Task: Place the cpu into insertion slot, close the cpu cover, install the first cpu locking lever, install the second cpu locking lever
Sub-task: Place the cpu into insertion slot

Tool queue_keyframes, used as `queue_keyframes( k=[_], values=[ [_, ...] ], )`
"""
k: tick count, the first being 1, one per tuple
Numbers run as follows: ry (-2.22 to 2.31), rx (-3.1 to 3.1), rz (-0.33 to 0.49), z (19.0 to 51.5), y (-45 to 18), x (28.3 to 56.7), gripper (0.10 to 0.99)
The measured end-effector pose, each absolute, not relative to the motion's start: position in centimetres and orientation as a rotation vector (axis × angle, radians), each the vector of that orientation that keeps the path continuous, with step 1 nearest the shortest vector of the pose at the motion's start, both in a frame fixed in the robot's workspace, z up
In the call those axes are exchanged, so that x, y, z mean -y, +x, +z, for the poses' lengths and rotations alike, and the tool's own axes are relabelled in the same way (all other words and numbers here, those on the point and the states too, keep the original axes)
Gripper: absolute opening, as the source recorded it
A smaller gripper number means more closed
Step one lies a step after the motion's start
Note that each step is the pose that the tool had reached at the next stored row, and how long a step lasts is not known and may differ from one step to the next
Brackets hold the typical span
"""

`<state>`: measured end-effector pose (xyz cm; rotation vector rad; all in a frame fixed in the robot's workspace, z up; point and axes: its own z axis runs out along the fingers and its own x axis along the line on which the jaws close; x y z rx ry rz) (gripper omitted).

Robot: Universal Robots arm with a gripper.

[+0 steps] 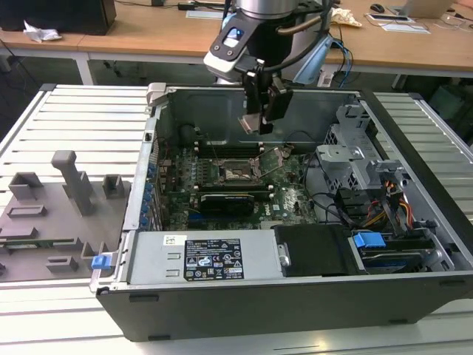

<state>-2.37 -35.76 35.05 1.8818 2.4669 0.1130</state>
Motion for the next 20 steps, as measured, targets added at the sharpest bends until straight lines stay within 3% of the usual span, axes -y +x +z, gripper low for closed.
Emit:
queue_keyframes(
  k=[20],
  values=[
    [2.123,-2.253,0.106,34.87,-2.37,35.76,0.541]
  ],
)
